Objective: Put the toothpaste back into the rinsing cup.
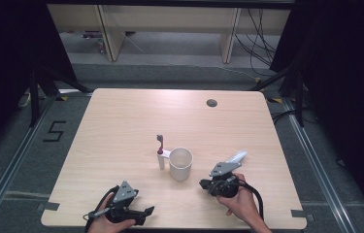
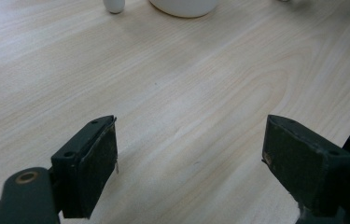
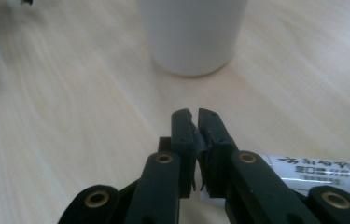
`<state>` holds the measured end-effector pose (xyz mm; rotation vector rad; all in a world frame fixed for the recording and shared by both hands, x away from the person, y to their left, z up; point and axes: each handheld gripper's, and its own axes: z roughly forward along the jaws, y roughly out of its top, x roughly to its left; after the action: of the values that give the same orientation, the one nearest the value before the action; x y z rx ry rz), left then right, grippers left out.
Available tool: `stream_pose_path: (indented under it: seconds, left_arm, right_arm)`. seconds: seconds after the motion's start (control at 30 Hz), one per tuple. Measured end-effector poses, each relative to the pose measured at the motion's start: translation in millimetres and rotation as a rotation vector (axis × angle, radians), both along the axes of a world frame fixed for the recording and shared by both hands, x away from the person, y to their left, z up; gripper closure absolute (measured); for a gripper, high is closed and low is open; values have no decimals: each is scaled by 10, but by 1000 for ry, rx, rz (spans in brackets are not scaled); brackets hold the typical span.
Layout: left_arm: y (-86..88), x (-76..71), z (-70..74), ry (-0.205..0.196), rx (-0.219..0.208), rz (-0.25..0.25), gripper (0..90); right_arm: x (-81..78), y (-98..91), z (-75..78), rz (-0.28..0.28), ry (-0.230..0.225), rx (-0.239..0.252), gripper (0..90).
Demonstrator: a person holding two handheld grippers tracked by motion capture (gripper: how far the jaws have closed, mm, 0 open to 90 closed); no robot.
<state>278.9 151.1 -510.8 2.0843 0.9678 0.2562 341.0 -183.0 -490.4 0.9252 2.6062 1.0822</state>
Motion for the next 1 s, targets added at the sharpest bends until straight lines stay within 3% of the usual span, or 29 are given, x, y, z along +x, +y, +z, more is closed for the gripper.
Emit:
stream_pose_path:
  seconds: [0.13,0.27,0.3,0.37,0.4,0.43,0.53,0.73,0.83,0.9,0.97,1.0]
  left_arm:
    - [-2,-8,-2,-1,0,0,177]
    - [-1,0,0,2,0,1,177]
    - [-3,-4,-5,3,-2,1,177]
    - [-1,11,-13,-4,7,0,177]
    - [-6,10,-11,-2,3,-1,177]
    - [-6,8,-10,0,4,-3,177]
    - [-6,1,-12,3,-5,-4,179]
    - [-8,9,-10,3,8,-2,179]
    - [-13,-2,-12,8,1,-1,179]
    - [-5,4,-10,6,2,-5,180]
    - [-5,6,-7,4,3,0,179]
    - [-4,7,-12,2,-1,-1,179]
  right_arm:
    - [-73,-56,-39,11,27,-34,856]
    - [-134,-136,-44,43,41,-29,853]
    - [-166,-149,-33,19,57,-30,852]
    - [-217,-179,-26,31,57,-36,852]
    - [-230,-193,-51,34,22,-36,852]
    - [-264,-217,-31,48,46,-50,851]
    - [-326,-275,-32,55,51,-63,849]
    - [-390,-397,30,3,30,-19,844]
    - [-376,-423,66,9,27,-29,845]
    - [-385,-426,59,-5,28,-8,842]
    - [-386,-445,70,-15,36,2,816]
    - [-376,-474,91,-24,39,9,758]
